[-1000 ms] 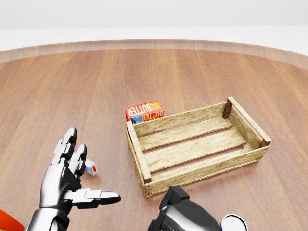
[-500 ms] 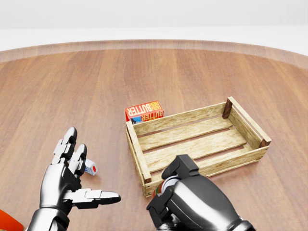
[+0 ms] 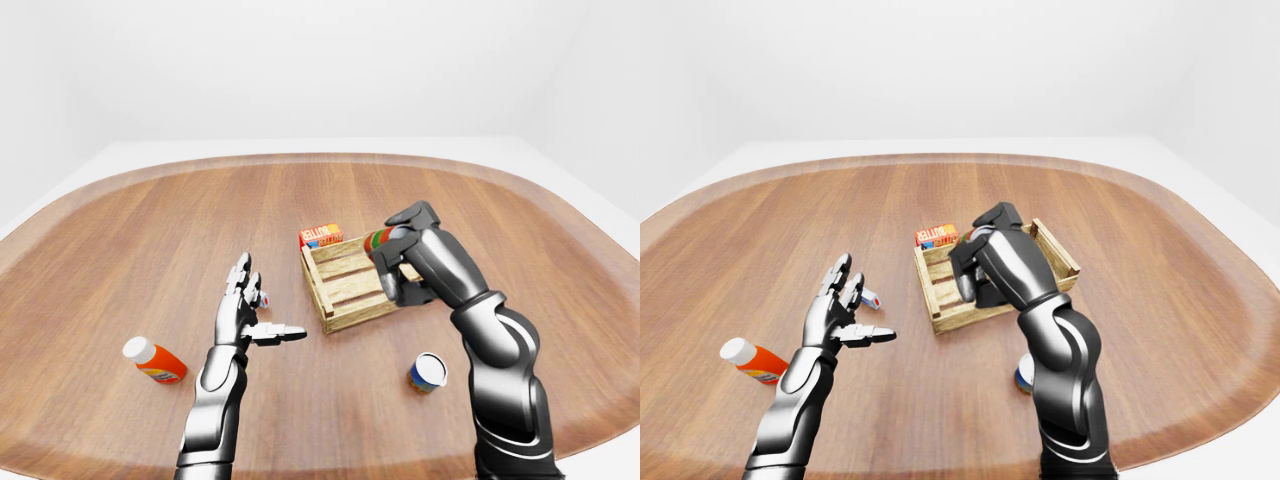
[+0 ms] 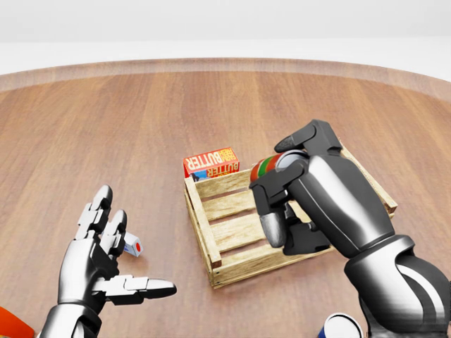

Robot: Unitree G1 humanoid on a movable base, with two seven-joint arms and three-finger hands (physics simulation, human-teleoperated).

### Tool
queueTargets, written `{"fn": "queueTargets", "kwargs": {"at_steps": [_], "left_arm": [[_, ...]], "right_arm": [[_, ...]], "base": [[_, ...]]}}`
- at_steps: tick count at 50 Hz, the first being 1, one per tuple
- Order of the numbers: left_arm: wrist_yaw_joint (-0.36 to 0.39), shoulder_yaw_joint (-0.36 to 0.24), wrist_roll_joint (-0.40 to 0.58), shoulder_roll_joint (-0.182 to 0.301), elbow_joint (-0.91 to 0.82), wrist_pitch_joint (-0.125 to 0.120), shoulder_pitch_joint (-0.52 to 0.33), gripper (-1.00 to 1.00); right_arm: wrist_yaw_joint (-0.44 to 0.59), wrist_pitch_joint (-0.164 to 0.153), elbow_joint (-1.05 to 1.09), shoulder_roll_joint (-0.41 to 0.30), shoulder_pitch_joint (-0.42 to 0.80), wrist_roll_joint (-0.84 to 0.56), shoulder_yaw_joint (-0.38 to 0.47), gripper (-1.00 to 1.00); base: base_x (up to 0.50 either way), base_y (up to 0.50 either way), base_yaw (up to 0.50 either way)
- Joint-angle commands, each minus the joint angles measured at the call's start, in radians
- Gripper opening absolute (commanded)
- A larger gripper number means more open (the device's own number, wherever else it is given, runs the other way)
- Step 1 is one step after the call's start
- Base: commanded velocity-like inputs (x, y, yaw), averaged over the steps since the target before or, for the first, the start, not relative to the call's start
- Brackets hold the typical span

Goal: Pick up the tomato sauce, and put it in the wooden tray.

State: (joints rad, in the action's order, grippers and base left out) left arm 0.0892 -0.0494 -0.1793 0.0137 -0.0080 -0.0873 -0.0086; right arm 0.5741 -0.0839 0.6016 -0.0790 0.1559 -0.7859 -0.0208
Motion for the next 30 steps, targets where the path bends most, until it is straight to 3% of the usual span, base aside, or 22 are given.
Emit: {"fn": "queueTargets", "kwargs": {"at_steps": [1,4,5,8,10,11,12,18,22,30], "left_arm": [[0.000,-0.001,-0.002,0.000,-0.004,0.000,0.001,1.00],[-0.001,0.000,-0.002,0.000,-0.007,0.000,0.002,1.00],[-0.001,0.000,-0.002,-0.001,-0.007,0.000,0.002,1.00],[0.000,0.000,-0.002,0.000,-0.007,0.000,0.003,1.00],[-0.001,-0.001,-0.004,0.000,-0.006,0.000,0.001,1.00],[0.000,-0.001,-0.004,0.000,-0.006,0.000,0.001,1.00],[0.000,-0.001,-0.004,0.000,-0.006,0.000,0.001,1.00],[-0.001,-0.002,-0.008,0.000,-0.007,0.000,-0.002,1.00],[0.000,-0.001,-0.007,0.000,-0.010,0.000,0.003,1.00],[-0.001,-0.003,-0.009,0.000,-0.003,0.000,-0.004,1.00]], "right_arm": [[-0.140,-0.003,-0.207,-0.059,0.245,0.042,0.074,-1.00],[-0.184,0.002,-0.331,-0.090,0.315,0.062,0.080,-1.00],[-0.219,0.039,-0.443,-0.108,0.371,0.075,0.082,-1.00],[-0.282,0.104,-0.670,-0.125,0.466,0.116,0.085,-1.00],[-0.298,0.120,-0.783,-0.128,0.521,0.167,0.085,-1.00],[-0.339,0.156,-0.871,-0.142,0.561,0.160,0.079,-1.00],[-0.368,0.171,-0.941,-0.152,0.589,0.150,0.073,-1.00],[-0.569,0.171,-1.540,-0.176,0.832,0.102,0.040,-1.00],[-0.656,0.171,-1.831,-0.163,0.921,0.080,0.017,-1.00],[-0.666,0.171,-1.940,-0.124,0.915,0.042,0.024,-1.00]], "base": [[0.00,0.00,0.00],[0.00,0.00,0.00],[0.00,0.00,0.00],[0.00,0.00,0.00],[0.00,0.00,0.00],[0.00,0.00,0.00],[0.00,0.00,0.00],[0.00,0.00,0.00],[0.00,0.00,0.00],[0.00,0.00,0.00]]}}
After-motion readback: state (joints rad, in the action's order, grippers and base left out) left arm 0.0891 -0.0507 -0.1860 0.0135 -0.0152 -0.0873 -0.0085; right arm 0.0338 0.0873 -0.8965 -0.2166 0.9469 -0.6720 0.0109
